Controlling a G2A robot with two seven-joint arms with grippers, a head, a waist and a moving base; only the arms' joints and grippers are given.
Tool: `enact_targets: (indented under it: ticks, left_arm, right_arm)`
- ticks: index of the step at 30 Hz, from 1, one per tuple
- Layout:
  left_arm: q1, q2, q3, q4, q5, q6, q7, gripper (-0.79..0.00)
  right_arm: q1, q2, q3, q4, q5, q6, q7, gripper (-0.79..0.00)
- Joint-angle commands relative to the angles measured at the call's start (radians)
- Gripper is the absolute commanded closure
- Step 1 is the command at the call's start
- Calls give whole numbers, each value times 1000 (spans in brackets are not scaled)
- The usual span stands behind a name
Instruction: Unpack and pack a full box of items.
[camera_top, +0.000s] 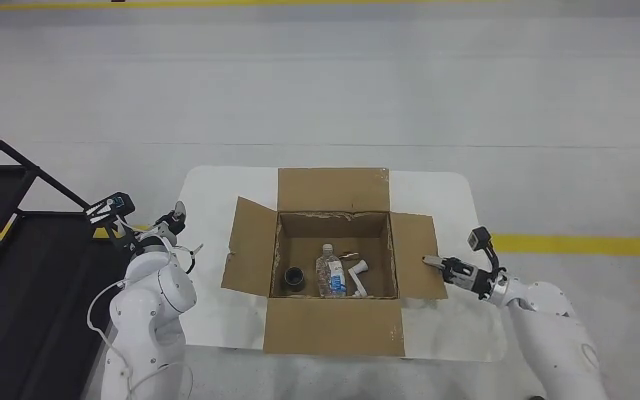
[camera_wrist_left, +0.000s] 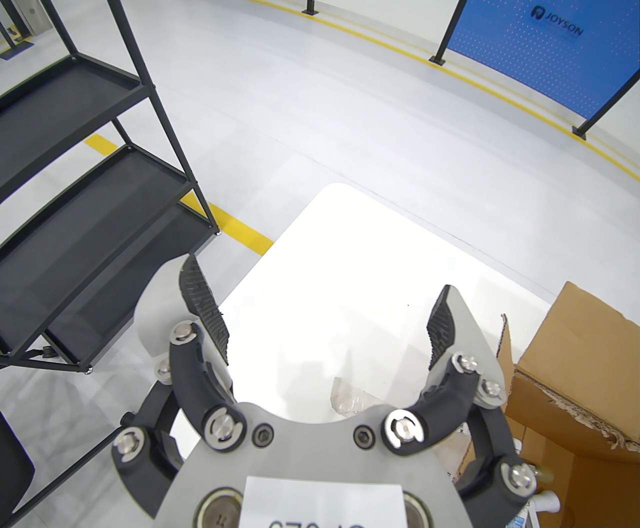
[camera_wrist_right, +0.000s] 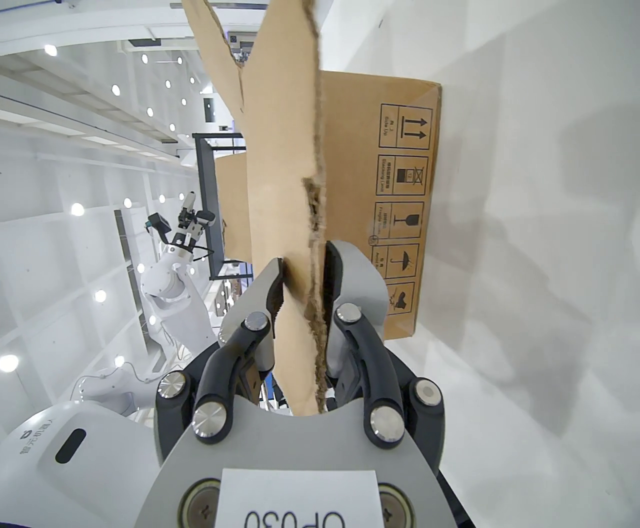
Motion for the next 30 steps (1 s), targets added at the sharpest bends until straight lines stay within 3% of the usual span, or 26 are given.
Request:
enact_targets:
  ticks: [1,15,16,17,19,21,23,25,30]
  left_arm:
    - [0,0,0,0,0,0,0,-785]
    - [0,0,0,0,0,0,0,-785]
    - [0,0,0,0,0,0,0,-785]
    - [0,0,0,0,0,0,0,-785]
    - [0,0,0,0,0,0,0,-785]
    - [0,0,0,0,0,0,0,-785]
    - [0,0,0,0,0,0,0,-785]
    - [0,0,0,0,0,0,0,-785]
    - [0,0,0,0,0,0,0,-785]
  right_arm:
    - [-7,5,2,-8,40,1,1,0]
    - [-125,86,101,-160,219,49,49,0]
    - [-131,91,104,-173,217,52,52,-135]
    - [-135,96,107,-188,220,56,56,-391]
    - [-149,107,109,-227,204,55,55,-406]
    - [-160,116,109,-253,185,50,50,-634]
    - [-165,123,108,-263,183,49,48,-677]
    - [-169,131,106,-296,174,46,46,-785]
    - [-190,147,108,-422,162,39,39,-785]
